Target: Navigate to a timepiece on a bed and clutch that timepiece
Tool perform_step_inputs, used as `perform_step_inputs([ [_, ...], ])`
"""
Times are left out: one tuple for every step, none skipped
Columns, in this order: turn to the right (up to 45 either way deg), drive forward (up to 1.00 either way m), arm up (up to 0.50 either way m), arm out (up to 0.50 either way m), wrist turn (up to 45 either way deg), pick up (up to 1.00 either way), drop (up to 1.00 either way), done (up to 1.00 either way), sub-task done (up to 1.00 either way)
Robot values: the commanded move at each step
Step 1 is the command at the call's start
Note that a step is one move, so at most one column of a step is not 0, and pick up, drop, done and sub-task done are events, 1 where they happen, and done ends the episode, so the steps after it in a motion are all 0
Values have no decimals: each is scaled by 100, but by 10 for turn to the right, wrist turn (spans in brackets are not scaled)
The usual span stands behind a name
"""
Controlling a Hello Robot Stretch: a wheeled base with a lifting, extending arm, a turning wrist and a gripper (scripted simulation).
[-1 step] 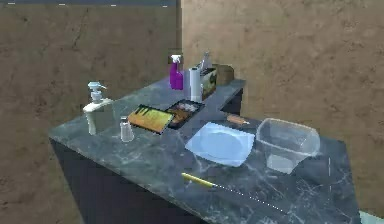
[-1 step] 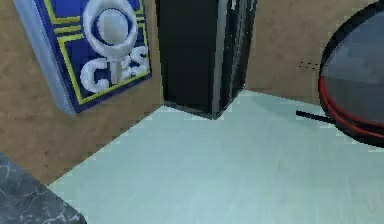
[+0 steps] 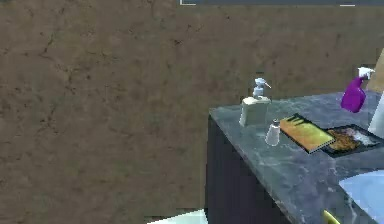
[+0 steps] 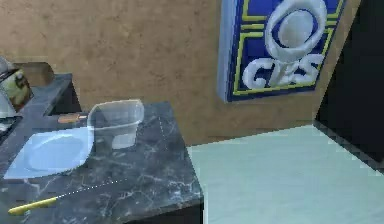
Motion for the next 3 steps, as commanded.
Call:
perform_step_inputs([
  [-450,0,0,0,0,0,0,0,0],
  [-450,0,0,0,0,0,0,0,0],
  [-150,0,0,0,0,0,0,0,0],
])
